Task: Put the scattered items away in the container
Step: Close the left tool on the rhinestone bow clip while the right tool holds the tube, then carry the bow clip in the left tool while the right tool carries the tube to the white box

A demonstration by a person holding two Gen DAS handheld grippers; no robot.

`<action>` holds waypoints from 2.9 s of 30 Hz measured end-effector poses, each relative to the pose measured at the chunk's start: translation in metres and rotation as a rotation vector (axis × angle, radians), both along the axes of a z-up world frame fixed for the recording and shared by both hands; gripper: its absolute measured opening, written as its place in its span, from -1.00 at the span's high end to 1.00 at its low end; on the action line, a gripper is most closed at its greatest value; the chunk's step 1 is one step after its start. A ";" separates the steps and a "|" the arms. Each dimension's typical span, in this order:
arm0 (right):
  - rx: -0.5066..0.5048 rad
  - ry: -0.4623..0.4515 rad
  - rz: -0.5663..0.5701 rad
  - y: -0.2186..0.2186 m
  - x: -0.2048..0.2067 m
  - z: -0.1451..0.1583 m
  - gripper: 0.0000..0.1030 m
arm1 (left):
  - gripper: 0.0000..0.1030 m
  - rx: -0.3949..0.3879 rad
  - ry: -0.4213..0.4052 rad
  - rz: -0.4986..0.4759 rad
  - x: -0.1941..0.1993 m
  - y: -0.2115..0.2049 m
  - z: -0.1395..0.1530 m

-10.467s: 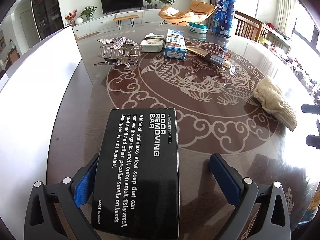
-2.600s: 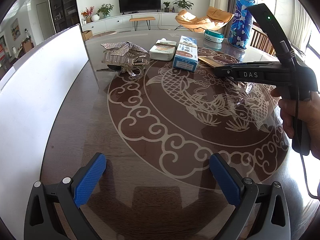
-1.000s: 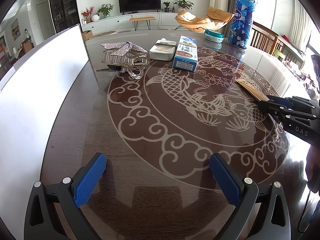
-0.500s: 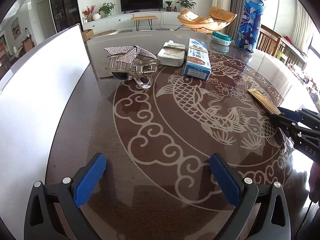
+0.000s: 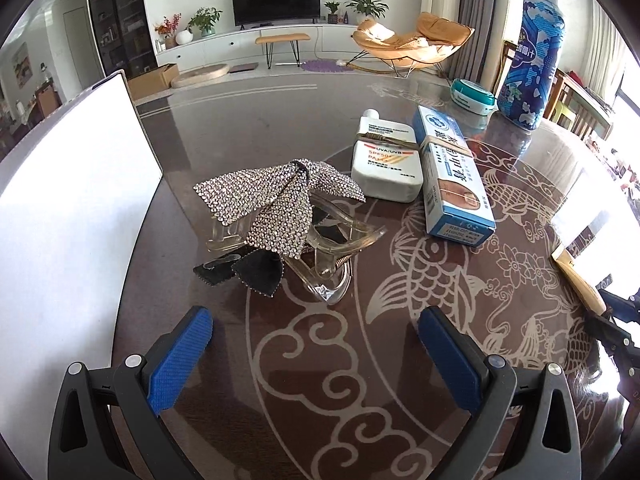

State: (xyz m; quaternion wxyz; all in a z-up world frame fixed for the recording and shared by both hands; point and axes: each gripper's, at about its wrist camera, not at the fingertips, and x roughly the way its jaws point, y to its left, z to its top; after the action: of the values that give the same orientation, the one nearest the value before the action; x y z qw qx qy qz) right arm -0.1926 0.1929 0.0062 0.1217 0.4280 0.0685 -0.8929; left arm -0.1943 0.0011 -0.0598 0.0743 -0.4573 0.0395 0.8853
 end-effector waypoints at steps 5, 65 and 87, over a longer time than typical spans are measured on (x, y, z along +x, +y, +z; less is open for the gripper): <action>0.000 0.000 0.000 0.000 0.000 0.000 0.42 | -1.00 0.000 0.000 0.000 -0.001 -0.001 0.000; 0.001 0.000 0.000 0.000 0.000 0.000 0.42 | -0.17 -0.105 -0.021 -0.158 -0.057 0.028 0.013; 0.005 0.002 0.000 0.000 0.000 0.000 0.42 | 0.06 -0.030 0.006 -0.107 0.108 0.058 0.016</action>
State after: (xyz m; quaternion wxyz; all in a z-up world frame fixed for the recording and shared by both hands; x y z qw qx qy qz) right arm -0.1924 0.1928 0.0063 0.1205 0.4274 0.0708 -0.8932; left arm -0.0861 0.0592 -0.0437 0.1143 -0.4529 0.0773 0.8808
